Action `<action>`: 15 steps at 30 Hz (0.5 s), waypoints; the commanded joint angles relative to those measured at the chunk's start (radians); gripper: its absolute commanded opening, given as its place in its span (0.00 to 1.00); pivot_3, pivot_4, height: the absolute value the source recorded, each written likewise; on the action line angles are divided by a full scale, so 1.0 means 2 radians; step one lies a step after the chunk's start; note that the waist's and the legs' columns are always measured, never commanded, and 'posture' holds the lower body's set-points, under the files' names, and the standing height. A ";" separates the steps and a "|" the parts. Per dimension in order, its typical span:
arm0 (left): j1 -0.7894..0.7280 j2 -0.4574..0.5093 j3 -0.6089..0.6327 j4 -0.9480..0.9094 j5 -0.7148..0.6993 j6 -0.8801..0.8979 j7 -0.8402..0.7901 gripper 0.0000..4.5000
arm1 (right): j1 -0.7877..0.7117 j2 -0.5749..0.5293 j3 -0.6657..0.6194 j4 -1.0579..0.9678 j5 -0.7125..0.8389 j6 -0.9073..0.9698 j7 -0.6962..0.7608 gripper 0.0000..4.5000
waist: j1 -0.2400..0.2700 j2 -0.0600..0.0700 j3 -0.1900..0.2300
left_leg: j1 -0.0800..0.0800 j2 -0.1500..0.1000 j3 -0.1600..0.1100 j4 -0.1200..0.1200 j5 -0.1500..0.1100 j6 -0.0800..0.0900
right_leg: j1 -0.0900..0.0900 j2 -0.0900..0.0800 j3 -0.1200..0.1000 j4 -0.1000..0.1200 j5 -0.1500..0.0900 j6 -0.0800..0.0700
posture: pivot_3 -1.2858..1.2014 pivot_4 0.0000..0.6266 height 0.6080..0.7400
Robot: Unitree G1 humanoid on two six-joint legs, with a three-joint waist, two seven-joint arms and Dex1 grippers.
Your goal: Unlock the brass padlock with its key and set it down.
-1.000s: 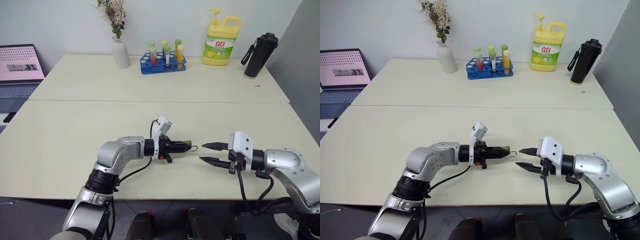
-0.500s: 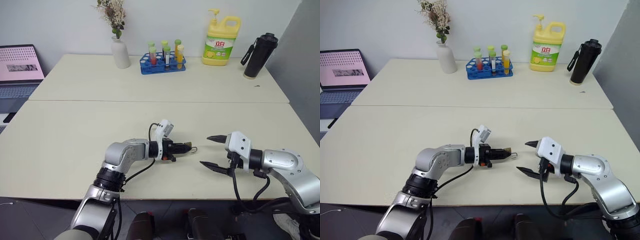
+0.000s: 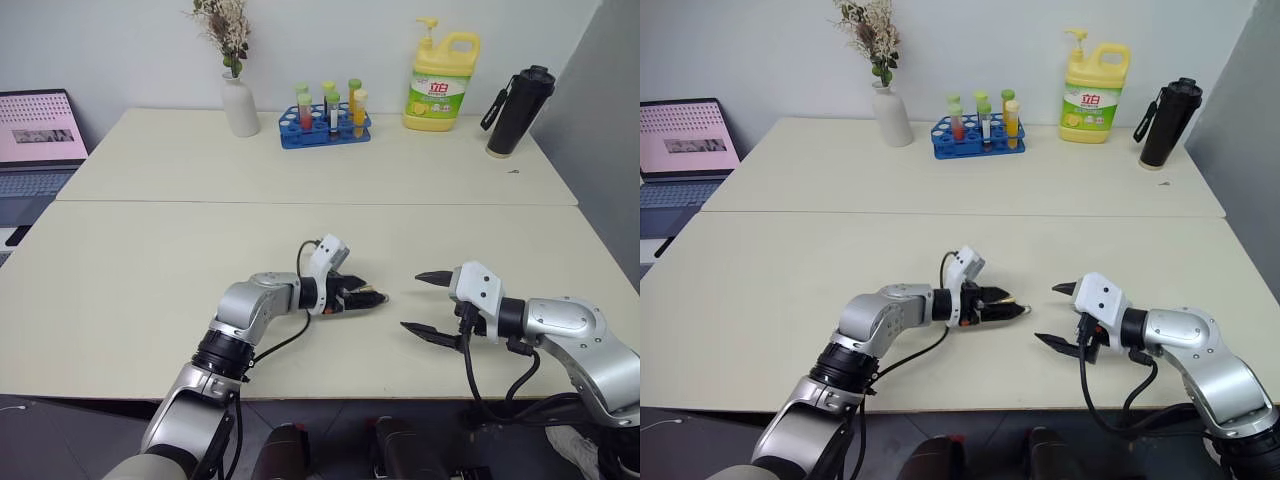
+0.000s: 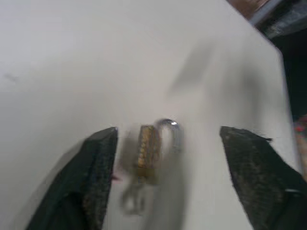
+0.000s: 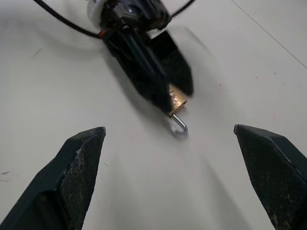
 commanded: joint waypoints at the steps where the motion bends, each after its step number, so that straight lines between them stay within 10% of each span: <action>1: -0.005 0.037 0.010 -0.062 0.038 -0.096 -0.015 0.81 | -0.005 -0.006 -0.013 -0.018 0.004 0.002 0.000 1.00 | 0.001 0.000 0.000 | 0.000 0.000 0.000 0.000 0.000 0.000 | 0.000 0.000 0.000 0.000 0.000 0.000 | 0.52 0.24 1.00; 15: 0.180 0.211 0.085 -0.282 0.014 -0.168 -0.107 0.81 | -0.024 -0.011 -0.013 0.022 0.001 -0.015 0.023 1.00 | 0.002 0.000 0.000 | 0.000 0.000 0.000 -0.001 0.000 0.000 | 0.000 -0.003 -0.001 0.000 -0.001 -0.002 | 0.52 0.24 1.00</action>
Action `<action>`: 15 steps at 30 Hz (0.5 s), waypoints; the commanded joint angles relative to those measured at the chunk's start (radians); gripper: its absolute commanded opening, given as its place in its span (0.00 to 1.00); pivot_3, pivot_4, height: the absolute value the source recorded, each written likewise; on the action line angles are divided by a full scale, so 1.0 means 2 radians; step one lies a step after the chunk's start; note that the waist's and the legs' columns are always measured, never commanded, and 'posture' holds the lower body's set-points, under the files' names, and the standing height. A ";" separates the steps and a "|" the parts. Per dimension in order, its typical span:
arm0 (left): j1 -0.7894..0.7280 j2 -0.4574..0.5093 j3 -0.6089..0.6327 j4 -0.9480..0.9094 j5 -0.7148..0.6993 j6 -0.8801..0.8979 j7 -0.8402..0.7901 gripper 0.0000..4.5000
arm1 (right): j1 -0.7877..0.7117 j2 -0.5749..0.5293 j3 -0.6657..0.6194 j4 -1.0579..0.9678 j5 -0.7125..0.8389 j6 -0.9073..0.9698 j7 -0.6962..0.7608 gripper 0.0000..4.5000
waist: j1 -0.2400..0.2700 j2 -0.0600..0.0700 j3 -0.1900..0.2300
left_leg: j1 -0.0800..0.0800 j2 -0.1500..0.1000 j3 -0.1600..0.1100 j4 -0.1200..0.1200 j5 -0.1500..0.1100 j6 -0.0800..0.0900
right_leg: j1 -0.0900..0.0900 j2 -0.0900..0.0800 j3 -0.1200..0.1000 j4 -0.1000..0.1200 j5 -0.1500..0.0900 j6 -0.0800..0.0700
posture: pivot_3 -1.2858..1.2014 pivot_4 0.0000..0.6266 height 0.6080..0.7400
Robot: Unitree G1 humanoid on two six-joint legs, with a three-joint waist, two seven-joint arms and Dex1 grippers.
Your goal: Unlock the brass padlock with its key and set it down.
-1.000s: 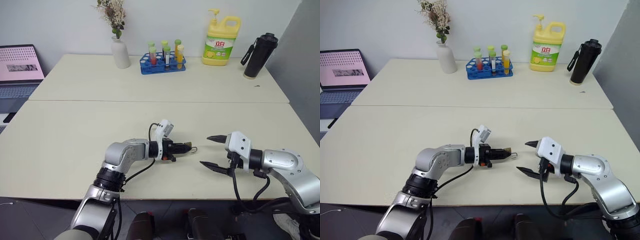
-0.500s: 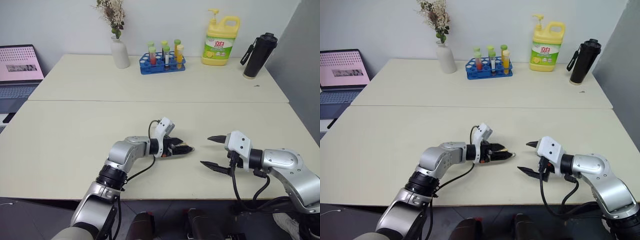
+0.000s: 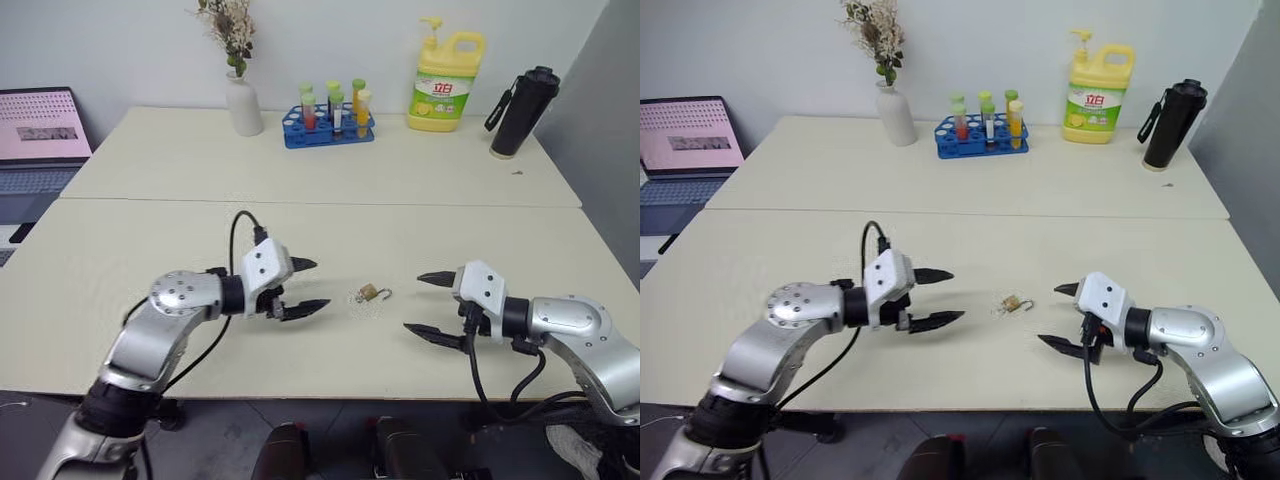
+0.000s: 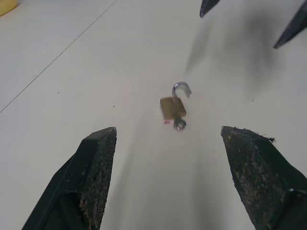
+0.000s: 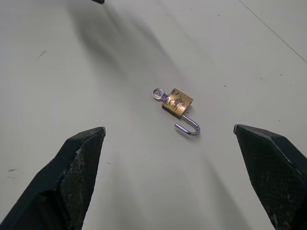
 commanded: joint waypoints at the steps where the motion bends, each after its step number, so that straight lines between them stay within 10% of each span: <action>1: 0.026 0.019 0.020 -0.045 -0.015 -0.002 -0.012 0.81 | -0.017 -0.007 -0.006 0.013 -0.004 -0.016 0.010 1.00 | 0.000 0.000 0.000 | 0.000 0.000 0.000 0.000 0.000 0.000 | 0.000 0.000 0.000 0.000 0.000 0.000 | 0.52 0.24 1.00; 15: 0.044 0.044 0.030 -0.088 -0.033 0.021 -0.014 0.81 | -0.038 -0.025 0.002 0.046 0.002 -0.030 0.074 1.00 | -0.001 0.000 0.000 | 0.000 0.000 0.000 0.000 0.000 0.000 | 0.000 0.000 0.000 0.000 0.000 0.001 | 0.52 0.24 1.00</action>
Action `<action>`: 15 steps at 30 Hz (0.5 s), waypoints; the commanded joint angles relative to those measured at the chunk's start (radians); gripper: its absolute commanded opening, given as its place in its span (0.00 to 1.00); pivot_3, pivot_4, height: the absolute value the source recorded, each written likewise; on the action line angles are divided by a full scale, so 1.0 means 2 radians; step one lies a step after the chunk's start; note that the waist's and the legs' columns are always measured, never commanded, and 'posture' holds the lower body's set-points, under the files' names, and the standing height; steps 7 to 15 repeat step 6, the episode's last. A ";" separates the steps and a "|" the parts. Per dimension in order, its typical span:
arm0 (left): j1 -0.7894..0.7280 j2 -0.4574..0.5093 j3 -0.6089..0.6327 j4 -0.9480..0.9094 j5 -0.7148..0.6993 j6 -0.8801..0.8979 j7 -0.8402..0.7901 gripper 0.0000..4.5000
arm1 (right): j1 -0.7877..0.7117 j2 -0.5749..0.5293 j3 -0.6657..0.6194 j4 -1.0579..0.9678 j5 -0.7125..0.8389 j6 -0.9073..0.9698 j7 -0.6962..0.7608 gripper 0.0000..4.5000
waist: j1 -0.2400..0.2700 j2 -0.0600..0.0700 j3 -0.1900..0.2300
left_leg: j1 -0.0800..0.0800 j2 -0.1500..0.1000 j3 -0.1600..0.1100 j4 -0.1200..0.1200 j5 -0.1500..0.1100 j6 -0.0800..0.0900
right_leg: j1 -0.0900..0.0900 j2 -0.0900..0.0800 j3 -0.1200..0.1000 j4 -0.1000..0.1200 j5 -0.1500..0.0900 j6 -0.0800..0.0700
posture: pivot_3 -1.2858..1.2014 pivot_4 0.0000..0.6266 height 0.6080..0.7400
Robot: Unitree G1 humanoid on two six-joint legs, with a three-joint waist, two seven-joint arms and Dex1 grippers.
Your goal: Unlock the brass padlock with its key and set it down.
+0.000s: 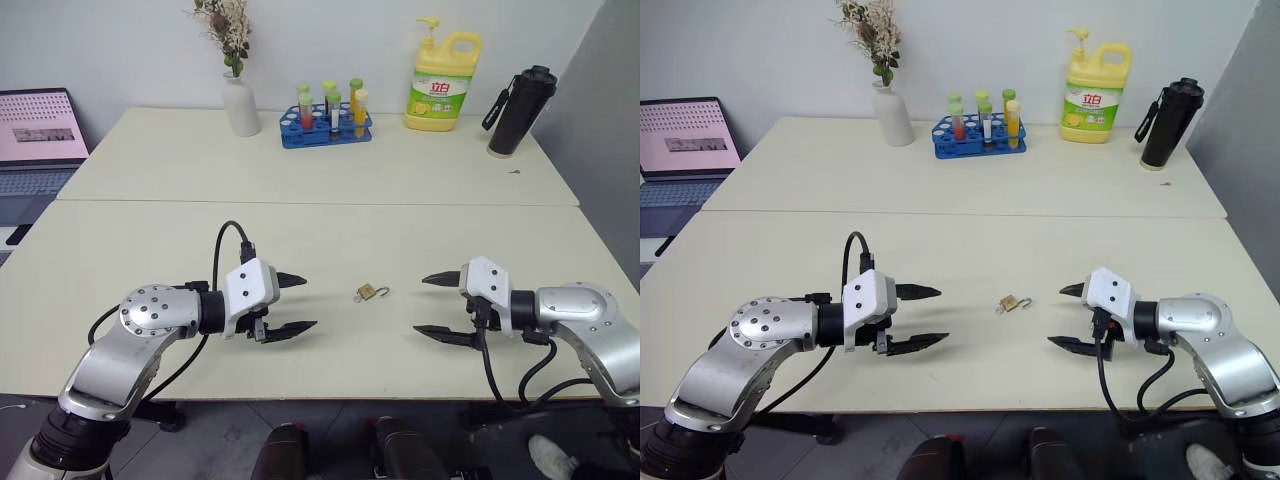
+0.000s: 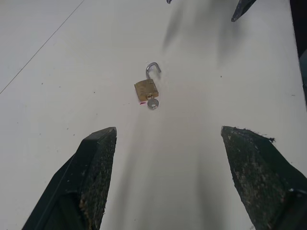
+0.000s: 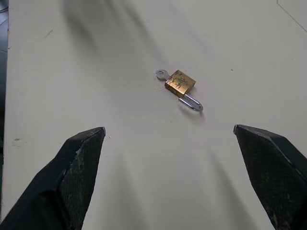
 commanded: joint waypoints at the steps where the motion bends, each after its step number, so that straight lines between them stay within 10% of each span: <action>1: 0.000 0.008 0.014 -0.023 -0.015 0.006 -0.004 0.81 | -0.009 -0.002 0.000 -0.003 0.001 -0.013 0.008 1.00 | 0.000 0.000 0.000 | 0.000 0.000 0.000 0.000 0.000 0.000 | 0.000 0.000 0.000 0.000 0.000 0.000 | 0.52 0.24 1.00; 15: -0.003 0.007 0.013 -0.025 -0.031 0.029 -0.004 0.81 | -0.014 -0.003 0.001 0.001 0.001 -0.016 0.016 1.00 | 0.000 0.000 0.000 | 0.000 0.000 0.000 0.000 0.000 0.000 | 0.000 0.000 0.000 0.000 0.000 0.000 | 0.52 0.24 1.00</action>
